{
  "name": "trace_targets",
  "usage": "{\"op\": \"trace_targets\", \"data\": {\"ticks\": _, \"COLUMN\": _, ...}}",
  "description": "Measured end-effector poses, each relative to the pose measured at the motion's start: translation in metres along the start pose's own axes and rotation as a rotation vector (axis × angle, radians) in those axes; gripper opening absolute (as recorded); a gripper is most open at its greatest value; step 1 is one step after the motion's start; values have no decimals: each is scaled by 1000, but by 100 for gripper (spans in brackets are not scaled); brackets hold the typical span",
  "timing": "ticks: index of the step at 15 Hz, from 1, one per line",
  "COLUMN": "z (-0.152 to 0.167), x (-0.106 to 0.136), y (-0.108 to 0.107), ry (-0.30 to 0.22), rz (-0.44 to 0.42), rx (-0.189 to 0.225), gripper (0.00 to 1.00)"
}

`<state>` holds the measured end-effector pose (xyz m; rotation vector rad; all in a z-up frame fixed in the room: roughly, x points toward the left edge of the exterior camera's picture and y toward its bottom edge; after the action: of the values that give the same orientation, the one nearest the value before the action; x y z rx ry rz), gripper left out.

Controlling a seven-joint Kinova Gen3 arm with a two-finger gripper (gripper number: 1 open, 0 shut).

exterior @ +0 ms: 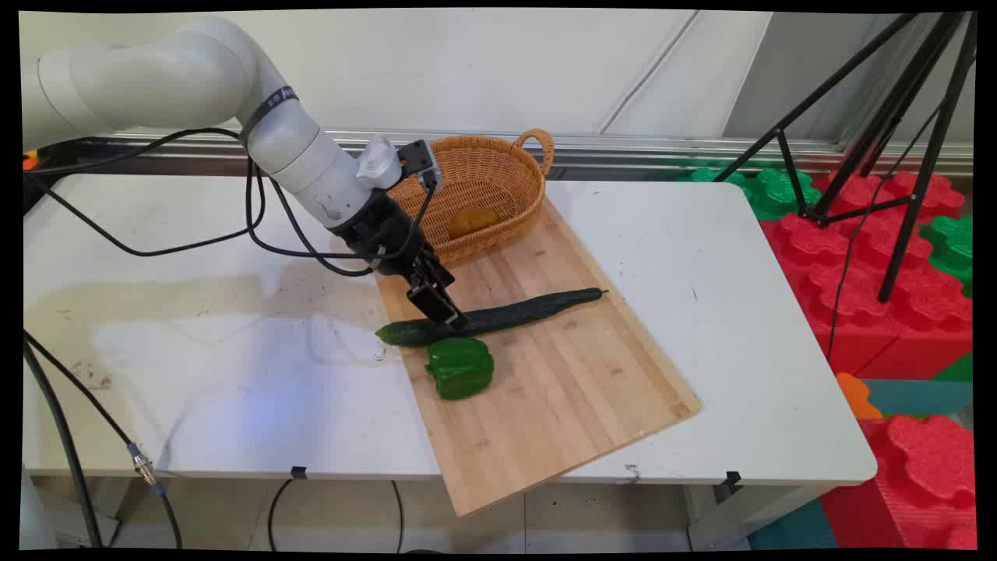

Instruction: Pick up the potato from the vegetable basket

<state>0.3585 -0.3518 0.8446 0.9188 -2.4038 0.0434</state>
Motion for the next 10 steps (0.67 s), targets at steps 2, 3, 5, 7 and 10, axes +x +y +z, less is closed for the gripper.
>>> {"op": "trace_targets", "data": {"ticks": 2, "z": -7, "x": 2, "y": 2, "ry": 7, "rz": 2, "rx": 0, "gripper": 100}}
{"op": "trace_targets", "data": {"ticks": 3, "z": -12, "x": 4, "y": 3, "ry": 12, "rz": 5, "rx": -1, "gripper": 100}}
{"op": "trace_targets", "data": {"ticks": 5, "z": -23, "x": 5, "y": 4, "ry": 22, "rz": 15, "rx": 0, "gripper": 100}}
{"op": "trace_targets", "data": {"ticks": 7, "z": -39, "x": 5, "y": 5, "ry": 31, "rz": 23, "rx": 4, "gripper": 100}}
{"op": "trace_targets", "data": {"ticks": 10, "z": -65, "x": 4, "y": 3, "ry": 48, "rz": 25, "rx": 15, "gripper": 100}}
